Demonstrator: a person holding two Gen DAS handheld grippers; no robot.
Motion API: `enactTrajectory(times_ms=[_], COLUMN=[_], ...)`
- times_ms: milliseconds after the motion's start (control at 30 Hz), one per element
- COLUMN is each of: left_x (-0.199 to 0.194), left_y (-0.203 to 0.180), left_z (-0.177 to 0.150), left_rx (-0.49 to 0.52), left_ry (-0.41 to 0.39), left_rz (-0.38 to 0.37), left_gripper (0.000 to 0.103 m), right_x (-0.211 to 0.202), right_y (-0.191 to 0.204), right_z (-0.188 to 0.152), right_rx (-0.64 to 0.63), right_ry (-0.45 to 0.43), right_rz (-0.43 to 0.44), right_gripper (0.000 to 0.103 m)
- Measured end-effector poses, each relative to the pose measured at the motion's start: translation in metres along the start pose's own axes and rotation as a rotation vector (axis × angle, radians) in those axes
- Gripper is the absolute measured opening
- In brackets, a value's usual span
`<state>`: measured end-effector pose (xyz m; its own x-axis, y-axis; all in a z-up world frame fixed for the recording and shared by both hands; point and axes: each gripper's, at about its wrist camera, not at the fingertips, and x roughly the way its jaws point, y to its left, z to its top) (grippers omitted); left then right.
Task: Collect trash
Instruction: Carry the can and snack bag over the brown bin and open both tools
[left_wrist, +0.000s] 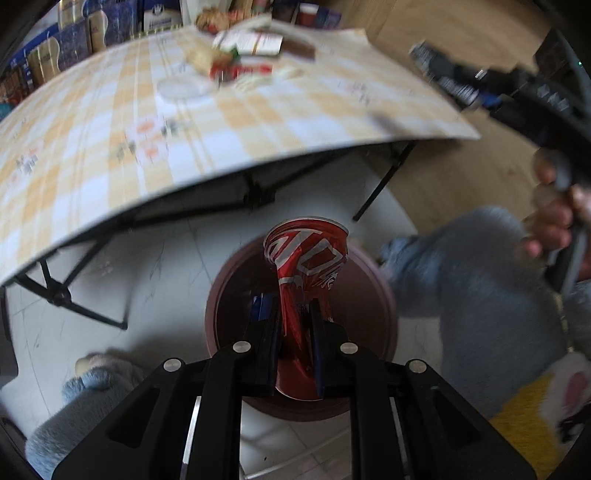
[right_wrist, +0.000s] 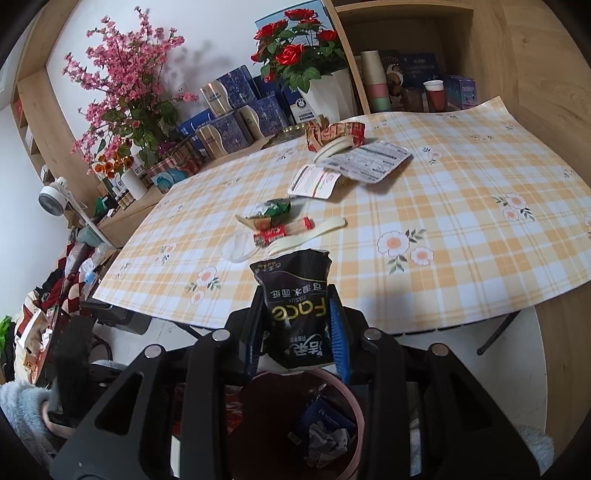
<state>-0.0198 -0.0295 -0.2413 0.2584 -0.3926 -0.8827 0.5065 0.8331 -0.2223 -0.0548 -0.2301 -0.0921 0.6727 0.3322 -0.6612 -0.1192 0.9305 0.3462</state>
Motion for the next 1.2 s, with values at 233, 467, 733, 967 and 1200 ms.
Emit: enactTrajectory(times_ms=[233, 467, 733, 967, 1200], left_x=[0.031, 0.024, -0.048, -0.106, -0.11], left_y=[0.009, 0.025, 0.025, 0.041, 0.056], left_z=[-0.006, -0.001, 0.006, 0.0, -0.016], left_rx=[-0.021, -0.099, -0.091, -0.092, -0.124], left_ry=[0.06, 0.009, -0.298, -0.524, -0.57], left_rz=[0.014, -0.019, 0.083, 0.299, 0.366], left_gripper=[0.015, 0.048, 0.088, 0.097, 0.097], right_x=[0.003, 0.011, 0.026, 0.052, 0.079], right_y=[0.001, -0.001, 0.009, 0.03, 0.043], right_z=[-0.014, -0.034, -0.057, -0.079, -0.1], right_rx=[-0.012, 0.009, -0.034, -0.119, -0.185], right_ry=[0.04, 0.086, 0.15, 0.244, 0.362], right_rz=[-0.021, -0.036, -0.039, -0.024, -0.025], right_gripper=[0.034, 0.034, 0.034, 0.034, 0.034])
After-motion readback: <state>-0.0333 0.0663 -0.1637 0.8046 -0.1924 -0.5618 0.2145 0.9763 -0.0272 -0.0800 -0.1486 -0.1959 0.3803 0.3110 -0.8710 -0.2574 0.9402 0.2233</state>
